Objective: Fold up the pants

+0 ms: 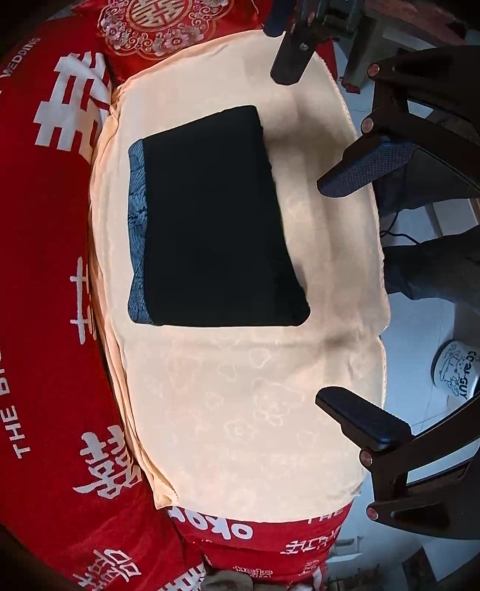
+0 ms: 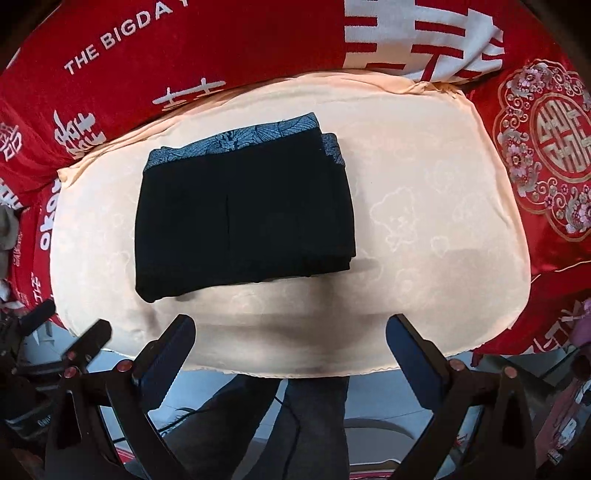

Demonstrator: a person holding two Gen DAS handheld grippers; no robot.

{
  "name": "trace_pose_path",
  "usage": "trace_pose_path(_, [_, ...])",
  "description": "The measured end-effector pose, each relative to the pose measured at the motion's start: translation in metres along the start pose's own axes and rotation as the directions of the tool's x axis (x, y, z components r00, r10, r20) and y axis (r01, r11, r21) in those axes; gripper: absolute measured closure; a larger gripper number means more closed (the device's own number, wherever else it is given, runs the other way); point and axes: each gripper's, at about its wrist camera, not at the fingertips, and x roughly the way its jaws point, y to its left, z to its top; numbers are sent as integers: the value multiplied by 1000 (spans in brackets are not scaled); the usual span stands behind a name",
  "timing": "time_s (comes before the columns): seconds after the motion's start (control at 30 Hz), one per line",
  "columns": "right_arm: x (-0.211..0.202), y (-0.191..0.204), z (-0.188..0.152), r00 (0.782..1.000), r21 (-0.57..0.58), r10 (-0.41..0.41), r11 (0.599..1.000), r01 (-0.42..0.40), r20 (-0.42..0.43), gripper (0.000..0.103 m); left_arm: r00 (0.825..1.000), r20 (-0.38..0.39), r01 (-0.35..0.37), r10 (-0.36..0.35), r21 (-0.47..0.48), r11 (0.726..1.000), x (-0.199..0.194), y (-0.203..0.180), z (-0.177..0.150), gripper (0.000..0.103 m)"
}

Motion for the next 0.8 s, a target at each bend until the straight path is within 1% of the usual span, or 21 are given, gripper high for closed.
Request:
trace_pose_path(0.3, [-4, 5, -5, 1000, -14, 2, 1000, -2, 0, 0, 1000, 4, 2, -2, -14, 1000, -5, -1, -3, 0])
trace_pose_path(0.8, [-15, 16, -6, 1000, -34, -19, 999, 19, 17, 0, 1000, 11, 7, -7, -3, 1000, -8, -2, -3, 0])
